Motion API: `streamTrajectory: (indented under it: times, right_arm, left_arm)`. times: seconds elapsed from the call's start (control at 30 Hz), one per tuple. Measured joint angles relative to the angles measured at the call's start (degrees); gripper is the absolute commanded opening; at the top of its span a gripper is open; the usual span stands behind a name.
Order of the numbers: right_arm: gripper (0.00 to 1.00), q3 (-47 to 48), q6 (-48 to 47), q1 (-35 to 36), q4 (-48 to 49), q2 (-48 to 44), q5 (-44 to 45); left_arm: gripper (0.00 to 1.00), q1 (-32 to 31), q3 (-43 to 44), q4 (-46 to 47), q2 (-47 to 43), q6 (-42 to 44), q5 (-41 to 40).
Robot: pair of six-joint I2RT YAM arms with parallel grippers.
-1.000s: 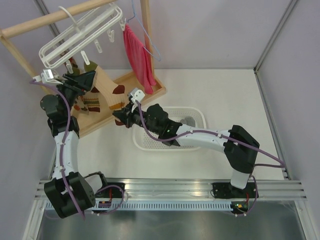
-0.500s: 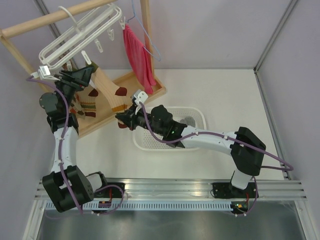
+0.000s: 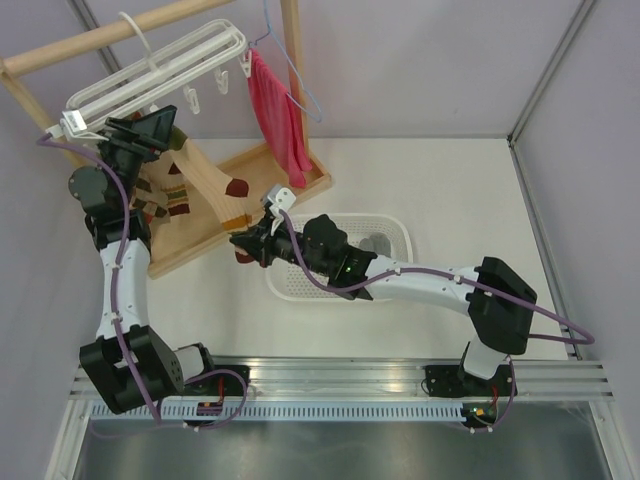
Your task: Remove the socks clipped to the hanger
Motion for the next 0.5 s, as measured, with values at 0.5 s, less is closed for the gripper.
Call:
streamTrajectory:
  times: [0.5]
  right_arm:
    - [0.01,-0.9,0.0,0.7,-0.2,-2.0,0.0]
  left_arm:
    - [0.53,-0.3,2.0,-2.4,2.7,0.0,-0.5]
